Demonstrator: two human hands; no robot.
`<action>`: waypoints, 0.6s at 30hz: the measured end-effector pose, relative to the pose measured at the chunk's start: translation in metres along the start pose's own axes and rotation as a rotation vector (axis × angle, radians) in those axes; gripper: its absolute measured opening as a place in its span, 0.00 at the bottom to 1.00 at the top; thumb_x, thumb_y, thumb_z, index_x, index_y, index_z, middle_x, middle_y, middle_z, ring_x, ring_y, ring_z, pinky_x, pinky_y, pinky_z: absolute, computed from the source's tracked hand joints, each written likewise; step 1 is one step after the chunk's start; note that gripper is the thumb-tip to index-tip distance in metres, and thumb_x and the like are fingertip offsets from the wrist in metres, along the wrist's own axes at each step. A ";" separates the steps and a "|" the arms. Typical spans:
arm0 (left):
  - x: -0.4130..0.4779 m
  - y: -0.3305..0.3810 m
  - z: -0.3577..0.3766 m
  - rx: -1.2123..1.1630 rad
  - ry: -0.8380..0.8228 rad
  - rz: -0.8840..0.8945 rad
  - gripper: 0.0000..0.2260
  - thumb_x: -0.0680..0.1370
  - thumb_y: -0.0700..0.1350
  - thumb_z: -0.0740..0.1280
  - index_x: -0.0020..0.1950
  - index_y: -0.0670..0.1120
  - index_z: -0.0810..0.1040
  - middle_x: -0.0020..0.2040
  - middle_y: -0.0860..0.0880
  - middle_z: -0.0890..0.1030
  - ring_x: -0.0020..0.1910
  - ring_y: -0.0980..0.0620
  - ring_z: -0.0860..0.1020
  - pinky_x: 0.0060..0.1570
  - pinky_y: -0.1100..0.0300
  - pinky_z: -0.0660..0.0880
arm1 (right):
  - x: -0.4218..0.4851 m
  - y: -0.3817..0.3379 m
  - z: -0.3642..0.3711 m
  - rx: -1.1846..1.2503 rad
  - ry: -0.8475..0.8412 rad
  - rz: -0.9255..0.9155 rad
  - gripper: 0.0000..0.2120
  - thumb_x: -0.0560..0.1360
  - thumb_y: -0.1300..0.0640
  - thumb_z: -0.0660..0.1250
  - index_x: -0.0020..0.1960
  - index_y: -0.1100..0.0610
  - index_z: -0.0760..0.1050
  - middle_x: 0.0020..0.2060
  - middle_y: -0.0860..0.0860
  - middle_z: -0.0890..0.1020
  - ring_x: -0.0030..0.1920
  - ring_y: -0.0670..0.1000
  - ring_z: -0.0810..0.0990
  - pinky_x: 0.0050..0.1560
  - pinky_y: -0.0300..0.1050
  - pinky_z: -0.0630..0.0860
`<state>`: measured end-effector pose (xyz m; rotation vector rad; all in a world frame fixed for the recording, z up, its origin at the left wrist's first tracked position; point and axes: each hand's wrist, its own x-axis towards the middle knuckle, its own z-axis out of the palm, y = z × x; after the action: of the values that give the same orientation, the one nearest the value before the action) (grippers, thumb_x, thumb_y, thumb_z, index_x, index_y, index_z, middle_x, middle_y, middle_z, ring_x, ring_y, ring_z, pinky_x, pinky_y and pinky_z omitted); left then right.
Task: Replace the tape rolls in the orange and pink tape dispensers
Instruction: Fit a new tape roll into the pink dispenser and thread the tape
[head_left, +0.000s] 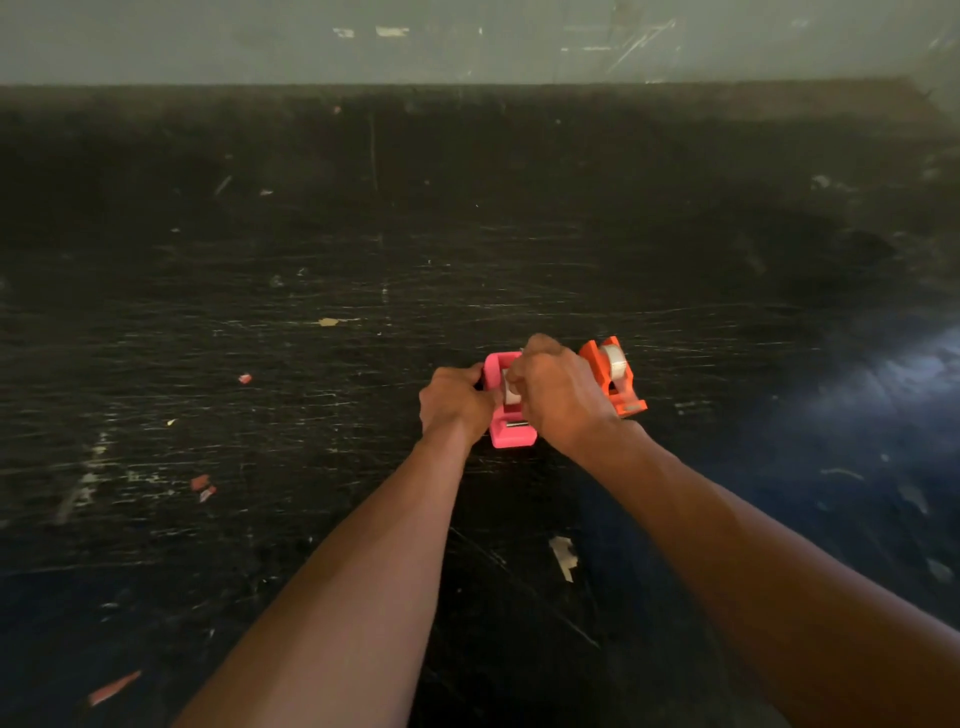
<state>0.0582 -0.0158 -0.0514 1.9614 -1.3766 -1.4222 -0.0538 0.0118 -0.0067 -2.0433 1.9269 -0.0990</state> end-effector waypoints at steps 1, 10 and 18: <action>0.000 0.000 0.000 0.002 -0.002 0.006 0.16 0.78 0.44 0.70 0.65 0.53 0.81 0.57 0.48 0.85 0.55 0.48 0.83 0.58 0.49 0.81 | -0.003 0.000 0.000 -0.016 0.033 -0.018 0.09 0.76 0.62 0.67 0.55 0.56 0.81 0.59 0.54 0.76 0.59 0.54 0.75 0.59 0.50 0.73; 0.001 -0.001 0.001 0.009 0.023 0.027 0.20 0.76 0.42 0.73 0.68 0.51 0.79 0.62 0.47 0.83 0.58 0.47 0.82 0.59 0.49 0.81 | -0.047 0.010 0.040 0.048 0.165 -0.136 0.12 0.72 0.64 0.70 0.53 0.52 0.83 0.64 0.49 0.79 0.56 0.54 0.77 0.54 0.54 0.78; -0.002 0.000 0.002 0.072 0.056 0.032 0.21 0.78 0.42 0.70 0.72 0.50 0.76 0.66 0.46 0.81 0.62 0.48 0.80 0.62 0.51 0.79 | -0.079 0.010 0.067 0.095 0.326 -0.082 0.07 0.75 0.60 0.70 0.51 0.53 0.84 0.49 0.50 0.82 0.46 0.51 0.77 0.45 0.51 0.78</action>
<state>0.0561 -0.0138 -0.0516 1.9986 -1.4470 -1.3101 -0.0517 0.1014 -0.0592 -2.1478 1.9738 -0.5637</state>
